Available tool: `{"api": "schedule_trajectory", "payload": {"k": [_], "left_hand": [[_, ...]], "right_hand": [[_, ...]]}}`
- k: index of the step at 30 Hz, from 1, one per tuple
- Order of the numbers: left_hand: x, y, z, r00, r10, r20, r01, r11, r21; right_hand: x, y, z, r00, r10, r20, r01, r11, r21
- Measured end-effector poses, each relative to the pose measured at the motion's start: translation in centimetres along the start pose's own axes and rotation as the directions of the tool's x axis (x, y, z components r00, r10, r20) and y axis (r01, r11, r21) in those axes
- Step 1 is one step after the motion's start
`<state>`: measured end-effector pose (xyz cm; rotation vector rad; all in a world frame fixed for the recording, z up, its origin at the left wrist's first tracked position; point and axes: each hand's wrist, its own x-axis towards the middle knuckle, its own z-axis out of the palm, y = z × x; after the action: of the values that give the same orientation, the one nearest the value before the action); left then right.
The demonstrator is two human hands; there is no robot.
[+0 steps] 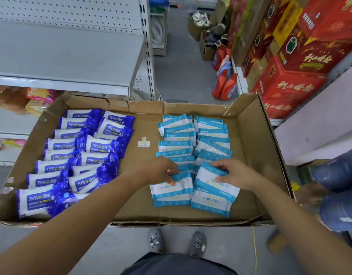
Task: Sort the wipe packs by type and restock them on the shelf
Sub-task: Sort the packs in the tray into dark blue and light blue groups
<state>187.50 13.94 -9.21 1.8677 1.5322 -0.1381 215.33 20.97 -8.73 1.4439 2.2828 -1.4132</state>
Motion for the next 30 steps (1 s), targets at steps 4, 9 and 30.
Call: {"api": "schedule_trajectory", "payload": {"k": [4,9,30], "left_hand": [[0.7,-0.2,2.1,0.999,-0.001,-0.032,0.002,0.999,0.032],[1.0,0.3,3.6,0.998,0.023,-0.056,-0.016,0.992,0.122],[-4.4,-3.5,5.6,0.955,0.031,-0.295,-0.032,0.999,0.001]], "right_hand": [[-0.2,0.7,1.8,0.995,0.006,0.099,0.003,0.996,-0.093],[-0.1,1.4,3.8,0.993,0.007,0.117,0.017,0.978,-0.207],[-1.2,-1.2,5.0,0.975,-0.12,-0.187,0.069,0.963,-0.261]]}}
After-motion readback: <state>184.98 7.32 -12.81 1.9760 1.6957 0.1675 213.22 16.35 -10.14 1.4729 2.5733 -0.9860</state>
